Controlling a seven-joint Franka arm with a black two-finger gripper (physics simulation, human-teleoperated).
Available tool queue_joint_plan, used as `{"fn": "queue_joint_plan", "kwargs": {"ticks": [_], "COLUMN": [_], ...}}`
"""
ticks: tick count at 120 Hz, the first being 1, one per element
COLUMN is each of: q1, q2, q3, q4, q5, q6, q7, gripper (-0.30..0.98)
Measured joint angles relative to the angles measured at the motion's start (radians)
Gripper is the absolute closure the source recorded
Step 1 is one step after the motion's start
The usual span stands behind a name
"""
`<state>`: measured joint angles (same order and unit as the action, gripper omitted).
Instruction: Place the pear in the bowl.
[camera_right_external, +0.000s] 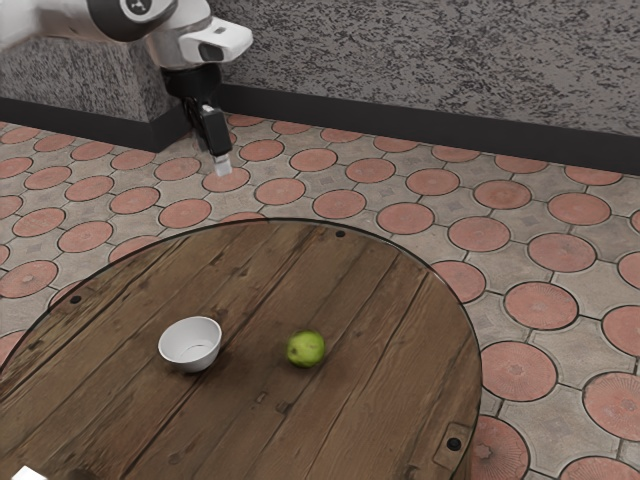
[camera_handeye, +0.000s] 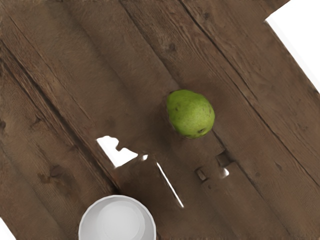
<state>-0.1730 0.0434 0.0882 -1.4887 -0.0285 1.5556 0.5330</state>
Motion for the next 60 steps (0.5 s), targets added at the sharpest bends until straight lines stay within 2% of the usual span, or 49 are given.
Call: {"fn": "queue_joint_plan", "kwargs": {"ticks": [32,45,60], "q1": [0.022,0.027,-0.043], "q2": [0.003,0.033,0.100], "q3": [-0.003,-0.012,-0.007], "q4": [0.002,0.001,-0.001], "q5": [0.019,-0.035,-0.073], "q6": [0.012,0.015,0.018], "q7": [0.082,0.033,-0.046], "gripper": [0.00,0.00,0.00]}}
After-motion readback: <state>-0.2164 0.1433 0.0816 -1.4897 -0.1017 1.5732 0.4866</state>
